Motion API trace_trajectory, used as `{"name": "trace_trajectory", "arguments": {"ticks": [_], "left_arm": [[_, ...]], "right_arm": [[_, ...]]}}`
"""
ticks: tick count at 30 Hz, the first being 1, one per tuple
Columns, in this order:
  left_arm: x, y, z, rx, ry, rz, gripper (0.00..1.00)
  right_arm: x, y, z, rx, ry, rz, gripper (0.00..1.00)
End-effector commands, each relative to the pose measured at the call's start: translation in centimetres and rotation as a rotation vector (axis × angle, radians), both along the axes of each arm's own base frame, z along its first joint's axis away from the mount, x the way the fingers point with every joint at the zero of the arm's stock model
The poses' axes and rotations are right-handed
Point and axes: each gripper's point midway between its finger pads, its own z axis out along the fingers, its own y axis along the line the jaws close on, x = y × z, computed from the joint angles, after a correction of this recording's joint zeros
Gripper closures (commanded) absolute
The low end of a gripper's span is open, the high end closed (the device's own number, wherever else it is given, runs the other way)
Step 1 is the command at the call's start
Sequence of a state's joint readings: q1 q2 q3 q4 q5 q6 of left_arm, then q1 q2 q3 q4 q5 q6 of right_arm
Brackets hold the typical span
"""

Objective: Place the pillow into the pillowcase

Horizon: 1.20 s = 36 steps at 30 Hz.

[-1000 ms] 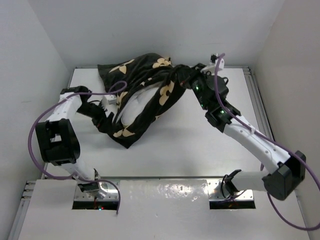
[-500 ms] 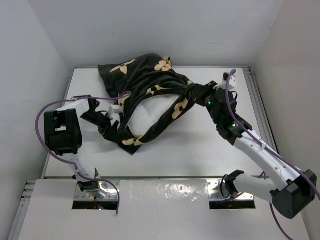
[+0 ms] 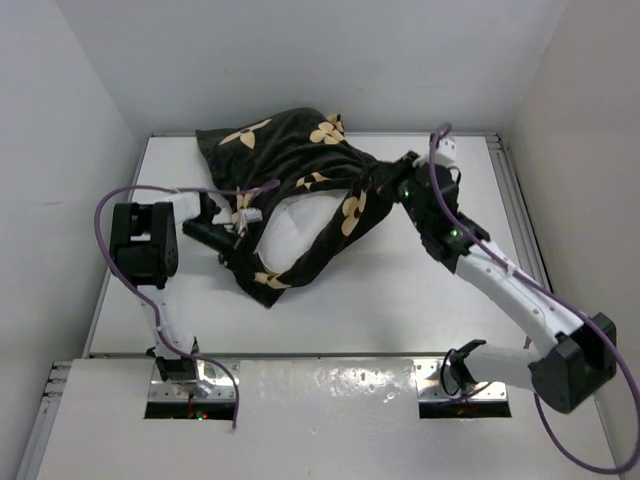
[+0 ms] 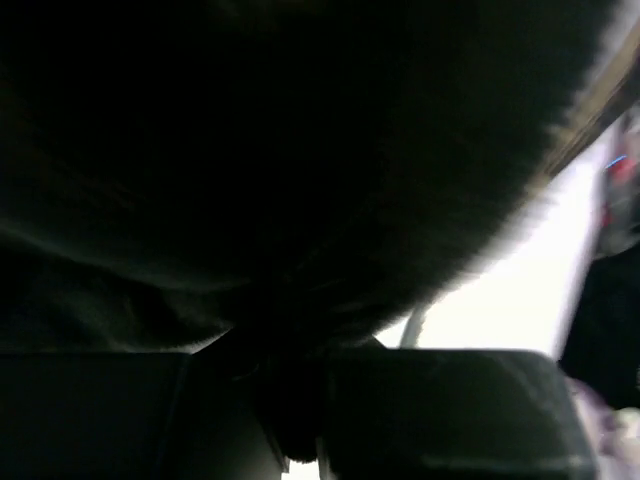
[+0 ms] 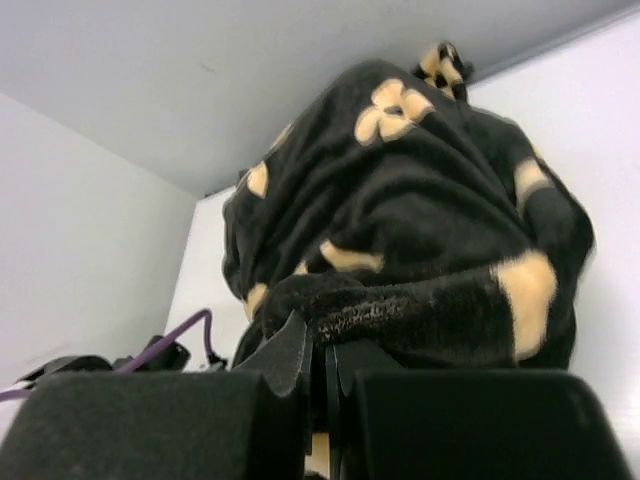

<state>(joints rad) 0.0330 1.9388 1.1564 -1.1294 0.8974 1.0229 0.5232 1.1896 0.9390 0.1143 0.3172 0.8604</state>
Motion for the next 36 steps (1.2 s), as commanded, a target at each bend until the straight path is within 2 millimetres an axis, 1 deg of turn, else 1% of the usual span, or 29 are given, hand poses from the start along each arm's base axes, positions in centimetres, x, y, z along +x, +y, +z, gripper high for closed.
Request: {"name": "trace_trajectory", "arguments": {"ticks": [1,2,3,4,5,6,7,8,9,10,11,12,14,15,17,18,19,21,23,24,25,27,29,30,32,33,34,35,36], "left_arm": [[7.1,-0.4,7.5,-0.177,-0.065,0.135,1.0],[10.4,1.3,10.4,-0.164,-0.14,0.208,1.0],[16.5,5.6,19.0,-0.145,-0.431,0.311,1.0],[18.9,8.0,24.7,-0.127,-0.626,0.347,1.0],[20.9,10.8,31.3,-0.1,-0.842,0.406,1.0],[20.4,14.8,41.0,-0.09,-1.012,0.604,1.0],[18.9,16.1,50.5,-0.093,-1.376,0.59,1.0],[19.0,18.0,50.0,-0.152,-1.357,0.64,1.0],[13.2,16.8,54.3,-0.305,-1.284,0.743,1.0],[10.9,16.1,57.7,-0.295,-1.566,0.616,1.0],[10.7,16.3,57.0,-0.311,-1.489,0.661,1.0],[10.4,15.9,57.1,-0.264,-1.458,0.69,1.0],[9.8,15.1,58.0,-0.231,-1.527,0.652,1.0],[9.2,15.3,58.3,-0.263,-1.49,0.699,1.0],[7.4,15.6,61.0,-0.268,-1.573,0.704,1.0],[7.7,16.7,61.5,-0.262,-1.571,0.731,1.0],[6.5,16.7,63.7,-0.244,-1.635,0.734,1.0],[4.7,15.7,65.6,-0.23,-1.72,0.706,1.0],[3.6,14.6,66.0,-0.236,-1.727,0.693,1.0],[3.5,14.3,65.6,-0.236,-1.71,0.687,1.0],[4.5,14.7,64.4,-0.254,-1.656,0.704,1.0],[5.2,14.8,63.0,-0.279,-1.58,0.728,1.0],[6.9,15.9,61.3,-0.304,-1.465,0.752,1.0],[7.3,15.7,60.6,-0.334,-1.4,0.742,1.0],[8.5,16.1,57.9,-0.355,-1.248,0.723,1.0],[9.5,15.8,55.9,-0.36,-1.198,0.691,1.0],[9.1,14.8,54.5,-0.358,-1.163,0.638,1.0],[10.4,15.2,50.6,-0.387,-1.042,0.662,1.0],[9.0,13.1,50.2,-0.369,-1.11,0.564,1.0]], "right_arm": [[3.7,-0.3,11.9,0.075,-0.253,0.064,1.0],[6.5,-0.2,12.3,0.039,-0.248,0.086,1.0],[6.7,-3.2,23.3,0.072,-0.453,0.055,1.0],[5.3,-2.9,29.1,0.06,-0.594,0.141,1.0],[4.2,-3.5,33.8,-0.017,-0.733,0.134,1.0],[-0.2,-4.4,42.4,-0.027,-0.939,0.115,1.0],[-2.6,-5.0,45.6,-0.041,-1.028,0.091,1.0],[-4.3,-5.7,47.3,-0.032,-1.082,0.071,1.0],[-7.3,-6.6,48.6,-0.014,-1.153,0.06,1.0],[-8.1,-7.3,48.1,-0.002,-1.17,0.041,1.0],[-8.9,-8.0,47.3,0.005,-1.2,0.008,1.0],[-8.5,-8.3,44.4,0.018,-1.171,-0.008,1.0],[-7.2,-9.4,42.3,-0.008,-1.084,-0.046,1.0],[-7.0,-9.6,40.9,-0.022,-1.055,-0.05,1.0],[-7.4,-10.1,40.3,-0.027,-1.06,-0.06,1.0],[-8.7,-10.4,41.1,-0.031,-1.087,-0.061,1.0],[-10.3,-10.6,42.4,-0.053,-1.131,-0.066,1.0],[-12.7,-11.1,44.0,-0.08,-1.187,-0.079,1.0],[-14.5,-12.1,45.1,-0.087,-1.203,-0.123,1.0],[-16.0,-12.8,45.5,-0.105,-1.223,-0.156,1.0],[-15.6,-13.0,44.7,-0.117,-1.197,-0.173,1.0],[-15.5,-13.8,43.6,-0.136,-1.166,-0.213,1.0],[-14.6,-13.5,42.6,-0.139,-1.135,-0.204,1.0],[-14.1,-13.0,42.1,-0.126,-1.12,-0.173,1.0],[-12.8,-12.6,41.4,-0.101,-1.087,-0.152,1.0],[-12.4,-11.4,40.7,-0.086,-1.073,-0.082,1.0],[-11.5,-10.7,40.0,-0.077,-1.054,-0.05,1.0],[-11.1,-9.9,39.4,-0.041,-1.036,-0.011,1.0],[-9.9,-8.7,37.9,-0.028,-1.011,0.046,1.0]]}}
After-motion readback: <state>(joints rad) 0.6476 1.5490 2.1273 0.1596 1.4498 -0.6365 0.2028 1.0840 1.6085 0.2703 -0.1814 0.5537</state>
